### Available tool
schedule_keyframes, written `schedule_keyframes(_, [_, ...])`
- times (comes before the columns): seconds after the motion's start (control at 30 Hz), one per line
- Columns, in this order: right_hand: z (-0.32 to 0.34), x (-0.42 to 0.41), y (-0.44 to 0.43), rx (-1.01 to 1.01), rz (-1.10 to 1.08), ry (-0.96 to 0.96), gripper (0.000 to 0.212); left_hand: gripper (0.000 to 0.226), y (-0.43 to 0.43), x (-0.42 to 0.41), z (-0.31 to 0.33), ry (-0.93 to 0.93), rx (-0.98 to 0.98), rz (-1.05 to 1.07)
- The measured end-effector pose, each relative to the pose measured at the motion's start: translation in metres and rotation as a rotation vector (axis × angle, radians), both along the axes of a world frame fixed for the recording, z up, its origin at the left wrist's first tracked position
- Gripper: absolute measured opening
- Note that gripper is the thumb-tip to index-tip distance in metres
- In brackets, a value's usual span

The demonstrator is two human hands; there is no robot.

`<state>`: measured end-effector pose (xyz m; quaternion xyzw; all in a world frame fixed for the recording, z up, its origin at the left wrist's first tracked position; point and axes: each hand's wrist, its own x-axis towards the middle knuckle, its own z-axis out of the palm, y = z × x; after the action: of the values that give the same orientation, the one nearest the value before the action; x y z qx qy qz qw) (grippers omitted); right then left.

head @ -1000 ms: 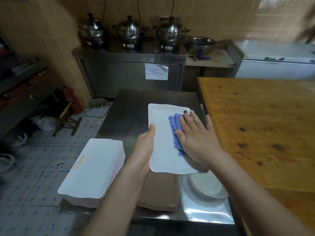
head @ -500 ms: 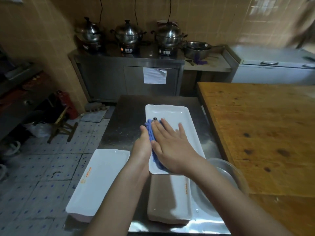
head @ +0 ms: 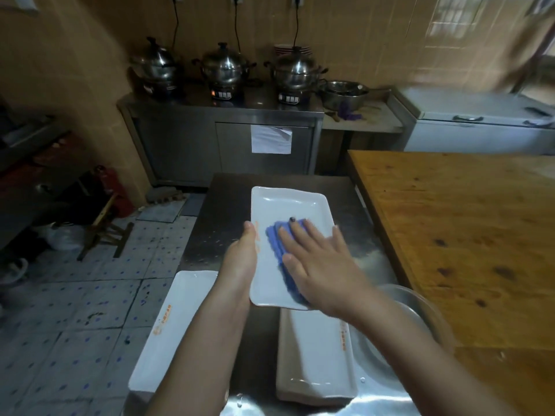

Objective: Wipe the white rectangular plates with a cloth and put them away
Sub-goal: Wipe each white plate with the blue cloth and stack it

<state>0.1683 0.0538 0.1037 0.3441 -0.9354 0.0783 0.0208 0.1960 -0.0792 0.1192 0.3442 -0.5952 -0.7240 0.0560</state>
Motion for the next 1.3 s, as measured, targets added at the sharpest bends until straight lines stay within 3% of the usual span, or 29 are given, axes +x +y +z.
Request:
schedule_keyframes(0.1, [0.002, -0.006, -0.022, -0.071, 0.056, -0.018, 0.054, 0.047, 0.010, -0.003, -0.001, -0.023, -0.071, -0.033])
schedule_keyframes(0.33, [0.014, -0.064, -0.028, 0.060, -0.200, 0.114, 0.050, 0.041, 0.006, 0.005, 0.004, 0.036, -0.012, -0.090])
schedule_keyframes(0.57, [0.004, -0.034, -0.014, -0.025, -0.361, 0.039, 0.054, 0.041, -0.010, 0.007, 0.002, 0.085, -0.006, -0.074])
schedule_keyframes(0.67, [0.011, -0.012, -0.026, -0.073, -0.326, -0.083, 0.055, 0.042, -0.003, 0.004, -0.001, 0.115, -0.004, -0.059])
schedule_keyframes(0.83, [0.022, 0.028, -0.046, -0.120, -0.078, -0.161, 0.056, 0.039, -0.003, -0.001, 0.002, 0.154, 0.047, -0.002])
schedule_keyframes(0.97, [0.025, 0.032, -0.025, -0.012, -0.056, -0.168, 0.055, 0.043, -0.013, -0.001, 0.003, 0.112, 0.029, -0.003])
schedule_keyframes(1.2, [0.012, 0.012, -0.009, 0.010, -0.271, 0.023, 0.057, 0.041, 0.004, 0.007, 0.008, 0.160, 0.035, -0.053])
schedule_keyframes(1.3, [0.017, -0.013, -0.013, -0.056, -0.403, -0.006, 0.056, 0.040, 0.010, 0.010, 0.008, 0.176, 0.034, -0.066])
